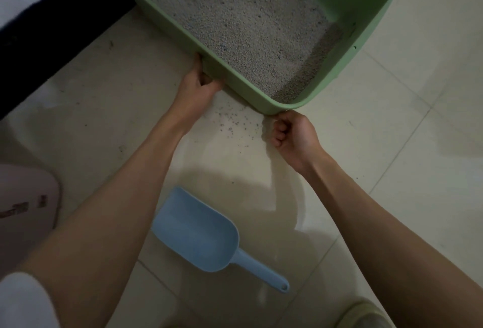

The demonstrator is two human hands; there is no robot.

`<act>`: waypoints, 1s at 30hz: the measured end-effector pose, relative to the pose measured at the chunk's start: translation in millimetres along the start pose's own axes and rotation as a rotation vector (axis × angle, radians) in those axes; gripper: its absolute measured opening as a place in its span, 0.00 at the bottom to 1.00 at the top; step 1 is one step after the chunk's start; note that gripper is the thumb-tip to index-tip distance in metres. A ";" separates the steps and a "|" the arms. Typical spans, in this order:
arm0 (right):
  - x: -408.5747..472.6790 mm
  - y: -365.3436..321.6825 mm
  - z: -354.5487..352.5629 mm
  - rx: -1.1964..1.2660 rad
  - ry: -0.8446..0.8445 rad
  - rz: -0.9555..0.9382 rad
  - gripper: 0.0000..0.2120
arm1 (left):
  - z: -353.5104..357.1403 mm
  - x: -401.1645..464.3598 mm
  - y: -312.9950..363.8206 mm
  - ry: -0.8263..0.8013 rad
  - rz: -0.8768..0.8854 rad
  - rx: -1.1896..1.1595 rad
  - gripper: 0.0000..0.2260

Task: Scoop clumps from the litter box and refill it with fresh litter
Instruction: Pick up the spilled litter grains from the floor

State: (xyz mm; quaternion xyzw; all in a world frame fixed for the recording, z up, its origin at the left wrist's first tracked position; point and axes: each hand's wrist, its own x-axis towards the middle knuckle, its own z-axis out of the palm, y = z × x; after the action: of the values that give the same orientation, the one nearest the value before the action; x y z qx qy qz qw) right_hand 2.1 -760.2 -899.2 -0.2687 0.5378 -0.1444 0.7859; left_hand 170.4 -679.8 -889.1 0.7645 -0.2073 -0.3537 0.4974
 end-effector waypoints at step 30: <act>6.1 19.4 0.1 0.194 -0.245 0.242 0.19 | 27.3 -18.8 -44.6 -0.263 0.488 1.115 0.26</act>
State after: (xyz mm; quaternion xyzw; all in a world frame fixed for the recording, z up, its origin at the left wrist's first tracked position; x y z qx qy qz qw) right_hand 3.3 -747.5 -915.1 -0.1404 0.4500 -0.0661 0.8795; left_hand 135.9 -665.3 -930.3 0.7898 -0.5892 -0.1594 0.0604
